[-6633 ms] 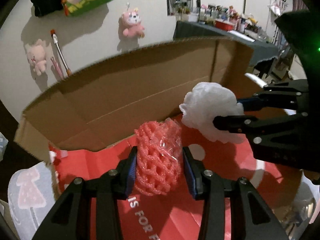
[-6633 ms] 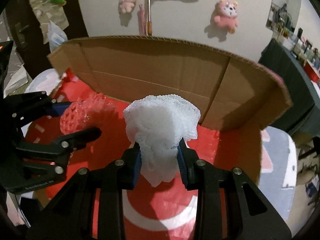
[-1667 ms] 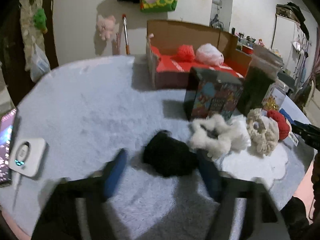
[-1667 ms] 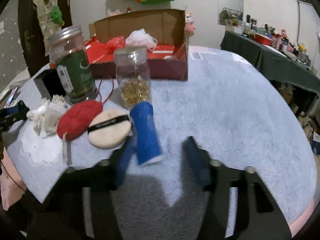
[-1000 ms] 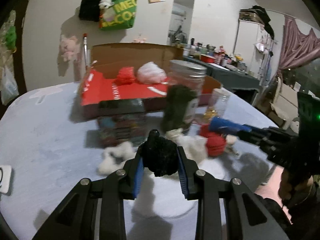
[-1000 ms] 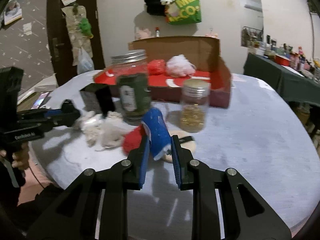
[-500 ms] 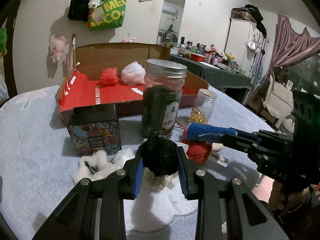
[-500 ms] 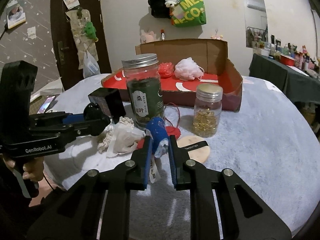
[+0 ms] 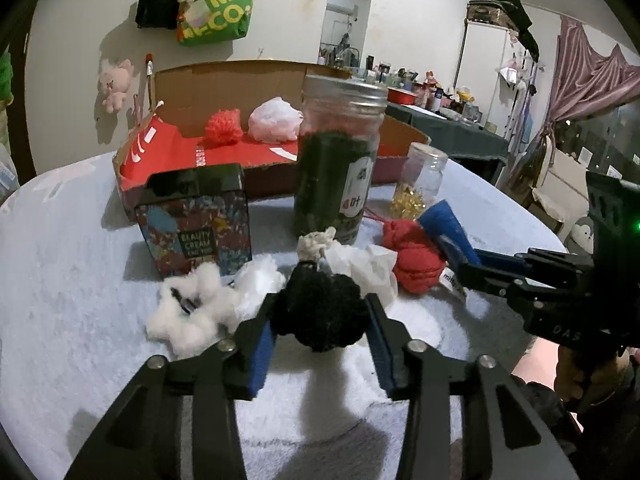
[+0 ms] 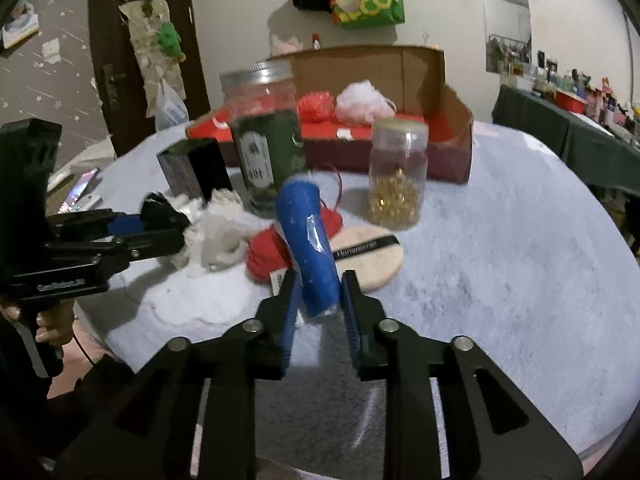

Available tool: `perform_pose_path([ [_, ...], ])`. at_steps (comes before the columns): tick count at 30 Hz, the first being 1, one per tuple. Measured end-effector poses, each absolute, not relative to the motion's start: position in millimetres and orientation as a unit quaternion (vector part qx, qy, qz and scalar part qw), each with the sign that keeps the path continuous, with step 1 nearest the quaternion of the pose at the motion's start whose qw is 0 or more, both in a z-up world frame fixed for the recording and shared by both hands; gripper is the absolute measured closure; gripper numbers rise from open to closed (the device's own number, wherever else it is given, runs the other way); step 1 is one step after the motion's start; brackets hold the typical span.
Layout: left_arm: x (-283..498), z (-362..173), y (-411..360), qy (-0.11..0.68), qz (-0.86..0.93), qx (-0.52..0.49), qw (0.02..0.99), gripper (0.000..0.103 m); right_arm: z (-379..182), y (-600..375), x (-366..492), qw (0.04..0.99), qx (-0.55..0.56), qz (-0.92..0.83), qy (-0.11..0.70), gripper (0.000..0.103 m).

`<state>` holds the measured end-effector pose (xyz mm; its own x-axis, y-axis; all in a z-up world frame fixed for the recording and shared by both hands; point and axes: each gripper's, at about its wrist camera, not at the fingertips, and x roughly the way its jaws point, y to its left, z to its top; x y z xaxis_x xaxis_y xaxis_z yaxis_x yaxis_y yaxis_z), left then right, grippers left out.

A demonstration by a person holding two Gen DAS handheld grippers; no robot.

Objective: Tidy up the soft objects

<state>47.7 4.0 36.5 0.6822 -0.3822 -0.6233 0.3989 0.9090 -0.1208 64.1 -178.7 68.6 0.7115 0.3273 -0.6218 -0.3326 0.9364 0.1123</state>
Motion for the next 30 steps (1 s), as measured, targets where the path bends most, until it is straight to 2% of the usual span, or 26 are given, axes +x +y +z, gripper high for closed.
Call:
perform_pose_path([
  [2, 48.0, 34.1, 3.9, 0.34, -0.209, 0.015, 0.917, 0.052, 66.3, -179.9, 66.4, 0.925, 0.0, 0.173, 0.34, 0.062],
  [3, 48.2, 33.4, 4.0, 0.34, -0.209, 0.016, 0.917, 0.05, 66.7, -181.4, 66.0, 0.926, 0.004, 0.174, 0.336, 0.041],
  [4, 48.0, 32.5, 3.5, 0.34, -0.21, 0.016, 0.917, 0.05, 68.0, -183.1, 64.8, 0.928, 0.009, 0.176, 0.328, 0.032],
  [9, 48.1, 31.0, 3.5, 0.34, -0.212, 0.019, 0.916, 0.05, 75.2, -182.9, 66.4, 0.935, 0.004, 0.175, 0.31, 0.033],
  [20, 36.9, 34.1, 12.5, 0.325, -0.216, 0.02, 0.921, 0.046, 70.5, -187.5, 80.4, 0.928, 0.037, 0.185, 0.322, 0.033],
  [24, 28.1, 43.6, 16.8, 0.309, -0.222, 0.012, 0.925, 0.029, 71.3, -190.2, 79.1, 0.927, 0.041, 0.186, 0.322, 0.032],
  [30, 11.8, 51.2, 20.2, 0.3, -0.217, 0.028, 0.929, 0.029, 72.7, -194.3, 79.2, 0.927, 0.055, 0.186, 0.321, 0.033],
])
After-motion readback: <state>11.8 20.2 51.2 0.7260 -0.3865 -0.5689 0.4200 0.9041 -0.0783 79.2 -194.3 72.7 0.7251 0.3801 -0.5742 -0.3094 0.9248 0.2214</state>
